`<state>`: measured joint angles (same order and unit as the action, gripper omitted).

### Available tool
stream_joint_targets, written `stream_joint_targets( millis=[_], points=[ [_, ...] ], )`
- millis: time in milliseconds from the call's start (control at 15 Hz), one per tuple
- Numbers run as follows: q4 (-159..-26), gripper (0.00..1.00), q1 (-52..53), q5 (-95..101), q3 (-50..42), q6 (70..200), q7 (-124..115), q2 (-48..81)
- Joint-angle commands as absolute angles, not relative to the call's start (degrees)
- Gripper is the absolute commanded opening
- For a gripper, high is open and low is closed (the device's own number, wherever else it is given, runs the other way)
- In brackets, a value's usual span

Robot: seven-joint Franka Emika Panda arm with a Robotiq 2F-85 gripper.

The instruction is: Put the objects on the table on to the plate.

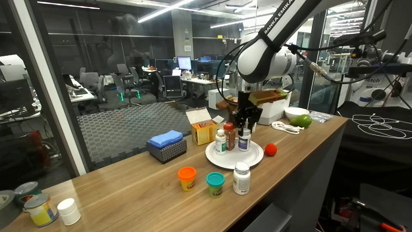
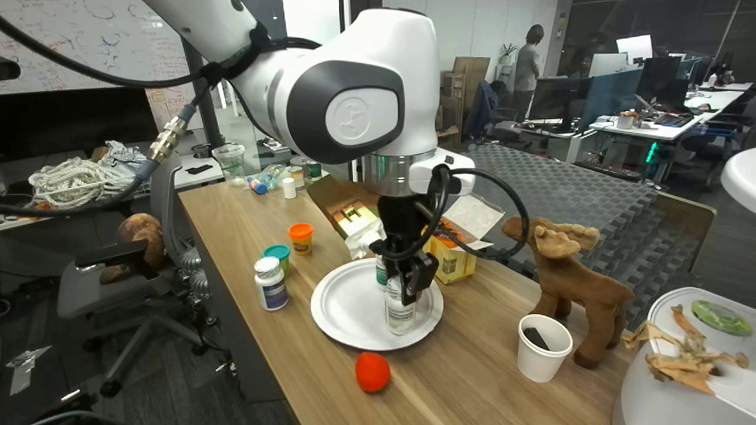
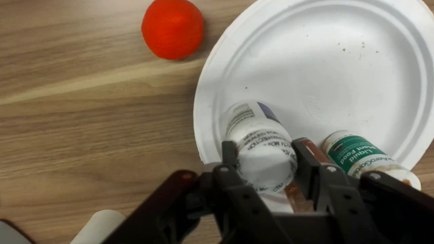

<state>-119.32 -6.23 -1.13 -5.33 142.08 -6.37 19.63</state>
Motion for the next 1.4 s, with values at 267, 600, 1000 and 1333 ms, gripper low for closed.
stream_joint_targets(
  millis=[267,600,1000,1333],
  points=[
    [-119.7,0.7,-5.2,-1.3,-6.4,144.9,-8.9,19.0],
    [-119.4,1.0,-2.5,5.5,-8.4,142.7,-13.4,13.7],
    [-114.1,1.0,-0.3,6.1,-3.8,134.7,-9.5,8.8],
    [-111.4,1.0,2.1,-2.0,2.9,128.3,1.2,10.1]
  ],
)
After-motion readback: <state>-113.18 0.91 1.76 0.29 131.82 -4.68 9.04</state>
